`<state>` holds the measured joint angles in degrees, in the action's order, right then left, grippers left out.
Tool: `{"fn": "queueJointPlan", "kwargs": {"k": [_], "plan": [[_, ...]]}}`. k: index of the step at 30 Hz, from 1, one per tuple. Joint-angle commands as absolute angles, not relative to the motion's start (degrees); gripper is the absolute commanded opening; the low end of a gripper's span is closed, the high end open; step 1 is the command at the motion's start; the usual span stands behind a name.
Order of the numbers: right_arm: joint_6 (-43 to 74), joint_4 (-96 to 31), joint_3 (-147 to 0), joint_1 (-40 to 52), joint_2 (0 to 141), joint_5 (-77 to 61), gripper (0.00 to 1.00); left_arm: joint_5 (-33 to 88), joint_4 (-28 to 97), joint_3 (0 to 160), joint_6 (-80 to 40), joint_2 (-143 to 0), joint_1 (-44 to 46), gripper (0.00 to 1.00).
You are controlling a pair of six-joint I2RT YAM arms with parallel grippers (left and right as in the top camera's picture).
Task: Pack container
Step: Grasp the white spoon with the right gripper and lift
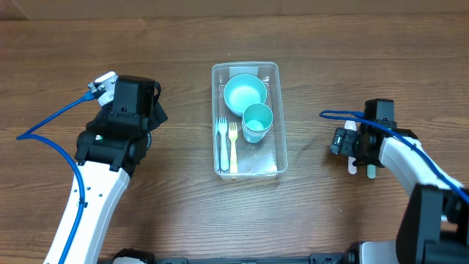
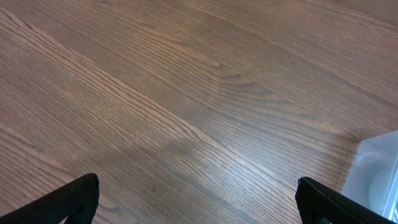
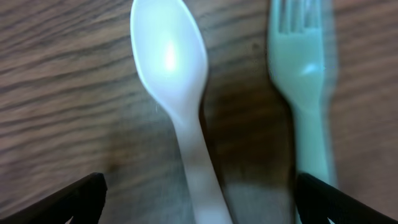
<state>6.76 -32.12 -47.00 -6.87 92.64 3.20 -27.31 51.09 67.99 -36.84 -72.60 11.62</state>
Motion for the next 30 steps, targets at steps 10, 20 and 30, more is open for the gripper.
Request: {"fn": "queueJointPlan", "kwargs": {"k": [10,20,30], "plan": [[-1.98,-27.92,-46.81,-7.09,95.29,-3.11,0.87,-28.51,50.96,68.71,-35.75,-72.01,11.49,1.00],[-1.93,-27.90,-46.81,-7.16,95.29,1.28,0.50,-28.51,50.94,68.71,-35.75,-72.01,11.49,1.00],[-1.91,-27.49,-46.81,-7.16,95.29,2.52,0.16,-28.51,50.94,68.71,-35.75,-72.01,11.49,1.00]]}}
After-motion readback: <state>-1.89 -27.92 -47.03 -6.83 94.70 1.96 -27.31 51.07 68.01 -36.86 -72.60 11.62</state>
